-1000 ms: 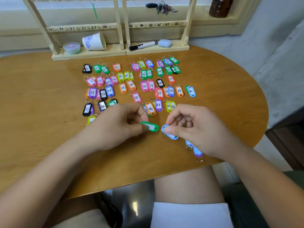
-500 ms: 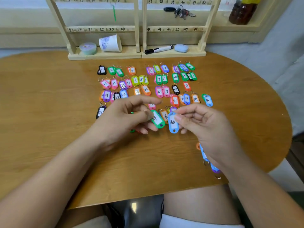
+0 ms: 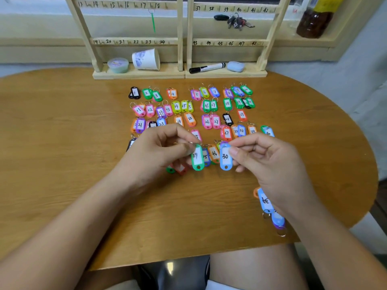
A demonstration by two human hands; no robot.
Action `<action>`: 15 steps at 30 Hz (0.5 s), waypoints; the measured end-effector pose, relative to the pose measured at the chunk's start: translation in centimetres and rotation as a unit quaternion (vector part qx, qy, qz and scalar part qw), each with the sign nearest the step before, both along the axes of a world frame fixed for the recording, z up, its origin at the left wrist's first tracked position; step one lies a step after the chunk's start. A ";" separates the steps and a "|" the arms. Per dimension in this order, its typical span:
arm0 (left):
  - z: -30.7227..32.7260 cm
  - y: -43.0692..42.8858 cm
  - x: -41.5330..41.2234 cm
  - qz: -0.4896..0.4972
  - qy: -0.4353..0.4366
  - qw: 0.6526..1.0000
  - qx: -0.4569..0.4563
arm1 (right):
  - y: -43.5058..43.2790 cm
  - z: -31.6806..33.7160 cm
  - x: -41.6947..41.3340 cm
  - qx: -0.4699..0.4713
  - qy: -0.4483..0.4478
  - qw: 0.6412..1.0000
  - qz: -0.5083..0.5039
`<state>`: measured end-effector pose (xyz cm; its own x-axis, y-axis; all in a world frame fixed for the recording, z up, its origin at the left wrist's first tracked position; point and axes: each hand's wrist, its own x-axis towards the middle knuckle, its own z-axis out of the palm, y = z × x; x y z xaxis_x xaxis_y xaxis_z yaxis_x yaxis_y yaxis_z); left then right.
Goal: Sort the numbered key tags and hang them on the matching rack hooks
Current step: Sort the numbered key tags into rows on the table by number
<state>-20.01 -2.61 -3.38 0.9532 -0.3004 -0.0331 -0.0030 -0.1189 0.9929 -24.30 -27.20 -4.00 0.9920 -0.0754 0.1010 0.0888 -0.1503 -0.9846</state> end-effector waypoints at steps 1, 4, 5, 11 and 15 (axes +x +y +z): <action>0.0 0.0 0.0 0.006 -0.003 1.000 0.005 | -0.4 0.1 0.0 -0.007 -0.006 1.000 -0.009; -0.3 0.1 0.1 0.014 -0.020 0.999 0.035 | -1.8 0.3 0.1 -0.014 -0.019 0.999 -0.042; -0.4 0.0 0.0 0.011 -0.021 0.999 0.041 | -2.3 0.2 0.1 -0.014 -0.022 0.998 -0.053; -0.8 -0.8 -0.2 -0.006 -0.017 0.999 0.049 | -5.3 -0.4 0.6 -0.010 -0.024 0.995 -0.098; -1.0 -1.3 0.1 -0.007 -0.018 0.999 0.048 | -6.4 -0.3 2.0 -0.012 -0.022 0.994 -0.107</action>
